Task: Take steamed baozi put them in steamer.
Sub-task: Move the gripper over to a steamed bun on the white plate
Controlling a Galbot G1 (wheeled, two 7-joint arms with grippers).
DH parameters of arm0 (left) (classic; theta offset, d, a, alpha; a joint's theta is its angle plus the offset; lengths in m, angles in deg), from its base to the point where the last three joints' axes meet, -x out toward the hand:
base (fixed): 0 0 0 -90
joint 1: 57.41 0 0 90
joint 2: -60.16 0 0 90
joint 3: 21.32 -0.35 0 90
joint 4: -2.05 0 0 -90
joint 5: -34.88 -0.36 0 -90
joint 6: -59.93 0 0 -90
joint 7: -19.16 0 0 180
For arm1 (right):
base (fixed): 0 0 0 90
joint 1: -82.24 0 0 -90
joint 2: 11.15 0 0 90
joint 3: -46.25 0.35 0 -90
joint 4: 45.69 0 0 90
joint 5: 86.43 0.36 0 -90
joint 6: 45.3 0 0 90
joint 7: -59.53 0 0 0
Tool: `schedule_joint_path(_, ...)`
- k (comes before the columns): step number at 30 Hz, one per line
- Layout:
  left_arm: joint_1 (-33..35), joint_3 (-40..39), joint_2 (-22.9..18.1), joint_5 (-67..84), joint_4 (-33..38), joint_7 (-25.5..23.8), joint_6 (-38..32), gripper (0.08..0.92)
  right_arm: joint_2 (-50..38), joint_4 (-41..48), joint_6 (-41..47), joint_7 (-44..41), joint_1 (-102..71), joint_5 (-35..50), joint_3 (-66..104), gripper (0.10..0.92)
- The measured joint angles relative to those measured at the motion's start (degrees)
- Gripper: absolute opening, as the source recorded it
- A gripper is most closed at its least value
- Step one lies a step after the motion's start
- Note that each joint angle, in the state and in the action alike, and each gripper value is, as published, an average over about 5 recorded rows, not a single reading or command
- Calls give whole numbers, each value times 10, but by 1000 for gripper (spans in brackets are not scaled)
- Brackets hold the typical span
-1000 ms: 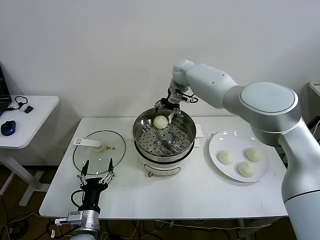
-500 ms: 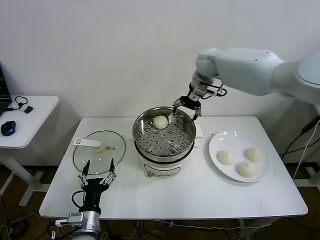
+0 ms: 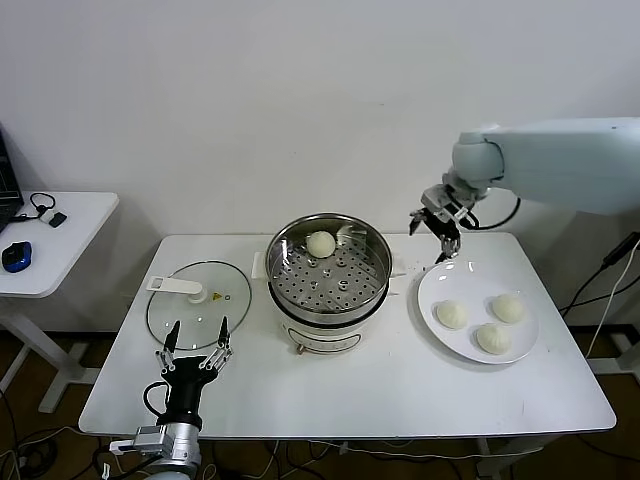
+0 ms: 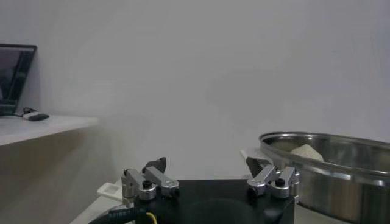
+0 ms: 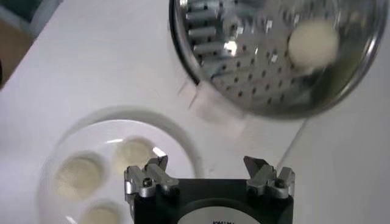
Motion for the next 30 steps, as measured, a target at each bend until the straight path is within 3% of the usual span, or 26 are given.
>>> schedule_joint_path(11, 0, 5, 0, -2, -4, -1, 1, 823, -53, 5, 102, -15, -71, 10, 35, 823)
schedule_joint_path(30, -1, 13, 0, -8, -17, 1, -1, 823, -51, 128, 100, -39, -246, -37, 158, 823)
